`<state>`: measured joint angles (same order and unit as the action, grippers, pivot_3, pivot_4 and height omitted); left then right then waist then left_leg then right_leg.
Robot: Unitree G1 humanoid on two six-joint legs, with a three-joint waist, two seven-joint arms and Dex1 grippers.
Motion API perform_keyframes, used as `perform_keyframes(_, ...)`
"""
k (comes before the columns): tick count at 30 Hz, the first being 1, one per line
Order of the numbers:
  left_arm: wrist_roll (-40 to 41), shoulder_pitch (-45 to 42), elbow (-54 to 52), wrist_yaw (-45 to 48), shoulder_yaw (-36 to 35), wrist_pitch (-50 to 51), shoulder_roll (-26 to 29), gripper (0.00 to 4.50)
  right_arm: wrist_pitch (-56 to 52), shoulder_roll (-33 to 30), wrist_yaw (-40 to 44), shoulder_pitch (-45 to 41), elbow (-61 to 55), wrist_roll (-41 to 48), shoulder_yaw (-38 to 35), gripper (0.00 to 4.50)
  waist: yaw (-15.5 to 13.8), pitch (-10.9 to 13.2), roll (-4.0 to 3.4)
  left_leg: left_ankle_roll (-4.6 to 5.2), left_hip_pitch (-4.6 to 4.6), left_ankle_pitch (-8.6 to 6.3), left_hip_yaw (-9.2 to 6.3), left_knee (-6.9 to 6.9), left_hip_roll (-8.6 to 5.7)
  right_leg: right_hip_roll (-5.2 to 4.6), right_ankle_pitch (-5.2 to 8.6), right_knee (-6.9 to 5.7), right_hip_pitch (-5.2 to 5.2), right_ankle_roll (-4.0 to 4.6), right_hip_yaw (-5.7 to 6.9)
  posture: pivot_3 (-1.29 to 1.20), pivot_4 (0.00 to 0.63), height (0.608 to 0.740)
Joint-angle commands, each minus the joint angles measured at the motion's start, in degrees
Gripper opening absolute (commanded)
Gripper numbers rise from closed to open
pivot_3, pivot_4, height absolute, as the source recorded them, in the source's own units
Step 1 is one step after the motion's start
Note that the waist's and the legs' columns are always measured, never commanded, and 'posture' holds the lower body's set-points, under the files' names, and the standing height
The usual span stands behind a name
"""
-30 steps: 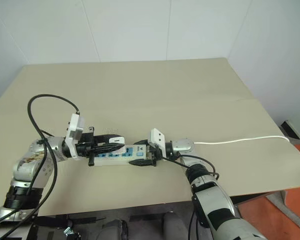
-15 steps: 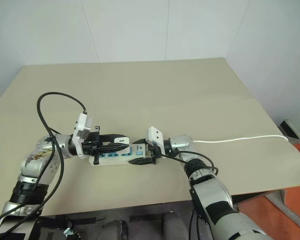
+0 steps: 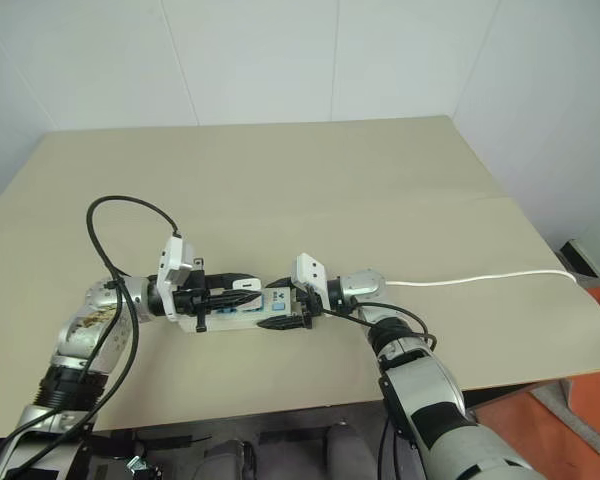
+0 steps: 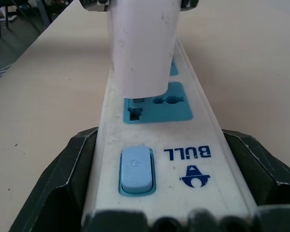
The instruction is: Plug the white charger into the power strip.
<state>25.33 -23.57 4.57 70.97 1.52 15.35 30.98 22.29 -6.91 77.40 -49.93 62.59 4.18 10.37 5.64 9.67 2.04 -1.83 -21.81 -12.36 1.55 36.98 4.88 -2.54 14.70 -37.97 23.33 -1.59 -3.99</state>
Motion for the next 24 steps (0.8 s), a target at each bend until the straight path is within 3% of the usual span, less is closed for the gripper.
perform_keyframes(1, -0.3, -0.9, 0.4, 0.7, 1.1, -0.2, -0.1, 1.03, -0.5, 0.2, -0.7, 0.5, 1.7, -2.5, 1.0, 3.43, 0.0, 0.0, 0.0, 0.0, 0.0, 0.0, 0.0, 0.0, 0.0, 0.0, 0.0, 0.0, 0.0, 0.0, 0.0, 0.0, 0.15, 0.74)
perform_keyframes(10, 0.4, -1.1, 2.1, 3.8, 1.6, -0.5, 0.2, 1.03, -0.7, 0.1, -0.9, 0.7, 1.5, -2.5, 0.7, 3.43, 0.0, 0.0, 0.0, 0.0, 0.05, 0.0, 0.0, -0.03, 0.0, 0.01, 0.01, 0.02, -0.04, -0.01, 0.0, 0.0, 0.15, 0.74)
perform_keyframes(24, -0.8, -4.8, 13.2, 7.7, 1.5, -7.7, -0.1, 1.03, -1.1, 0.1, -0.8, 0.9, 1.3, -2.5, 0.3, 3.43, 0.0, 0.0, -0.01, 0.0, 0.16, 0.0, 0.0, -0.04, 0.0, 0.01, 0.04, 0.03, -0.13, -0.04, 0.0, 0.0, 0.15, 0.74)
